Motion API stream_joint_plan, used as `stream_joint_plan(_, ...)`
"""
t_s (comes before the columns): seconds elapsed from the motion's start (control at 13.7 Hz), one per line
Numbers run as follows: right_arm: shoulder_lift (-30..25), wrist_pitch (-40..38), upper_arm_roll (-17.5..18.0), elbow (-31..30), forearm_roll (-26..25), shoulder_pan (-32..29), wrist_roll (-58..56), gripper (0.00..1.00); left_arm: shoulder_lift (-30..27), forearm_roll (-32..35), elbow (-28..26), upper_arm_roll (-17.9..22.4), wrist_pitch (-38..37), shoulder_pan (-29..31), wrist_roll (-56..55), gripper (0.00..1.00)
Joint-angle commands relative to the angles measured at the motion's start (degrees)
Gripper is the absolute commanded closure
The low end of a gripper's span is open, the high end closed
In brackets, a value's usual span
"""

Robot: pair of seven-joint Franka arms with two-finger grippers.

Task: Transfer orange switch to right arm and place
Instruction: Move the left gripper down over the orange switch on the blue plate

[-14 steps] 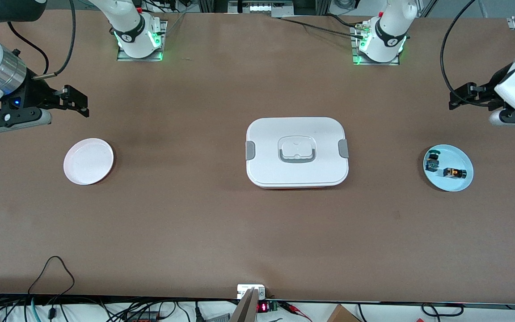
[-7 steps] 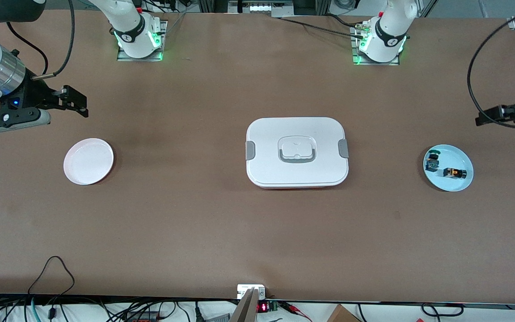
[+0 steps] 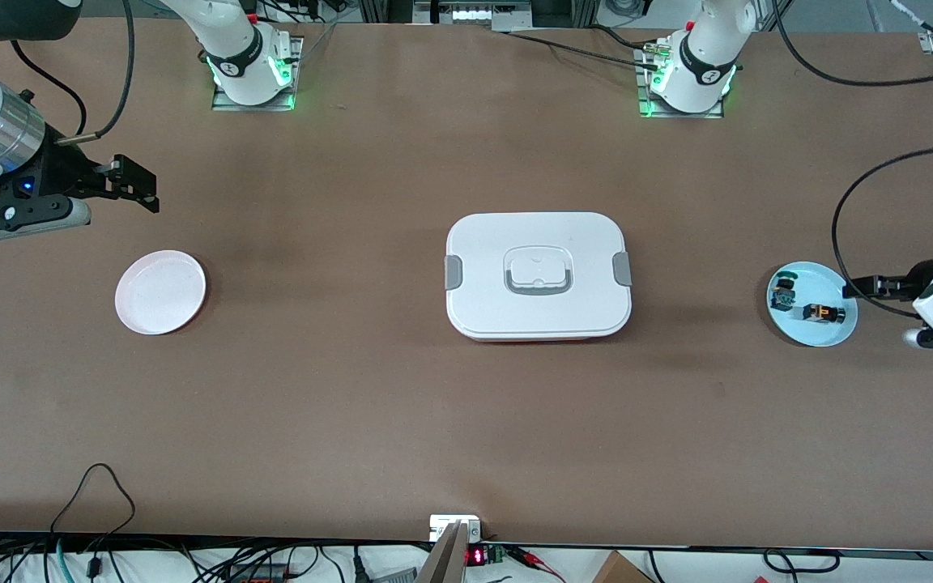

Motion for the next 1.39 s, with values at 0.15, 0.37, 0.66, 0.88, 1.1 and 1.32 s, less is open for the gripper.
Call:
stream_joint_plan(0.15, -0.21, -0.44, 0.05, 0.13, 0.13, -0.21, 0.85, 0.0, -0.86, 0.76, -10.77, -0.4, 15.72, 1.55, 2.64, 0.0)
stream_joint_plan(0.37, -0.21, -0.44, 0.13, 0.13, 0.13, -0.21, 0.85, 0.0, -0.51, 0.76, -15.35, -0.4, 23.73, 2.78, 2.99, 0.0)
stream_joint_plan(0.66, -0.21, -0.44, 0.05, 0.13, 0.13, -0.21, 0.76, 0.0, 1.07, 0.76, -20.98, -0.4, 33.49, 4.01, 3.17, 0.0)
stream_joint_plan(0.88, -0.12, -0.44, 0.05, 0.31, 0.13, -0.21, 0.76, 0.0, 3.17, 0.76, -20.99, -0.4, 34.04, 5.32, 3.96, 0.0)
stream_joint_plan(1.1, -0.03, -0.18, 0.05, 0.57, 0.04, -0.21, 0.68, 0.0, 3.88, 0.76, -21.08, -0.4, 34.13, 5.95, 3.96, 0.0)
stream_joint_plan(1.32, -0.03, 0.0, 0.13, 0.75, 0.04, -0.12, 0.76, 0.0, 4.76, 0.76, -20.9, -0.4, 34.21, 5.95, 3.96, 0.0)
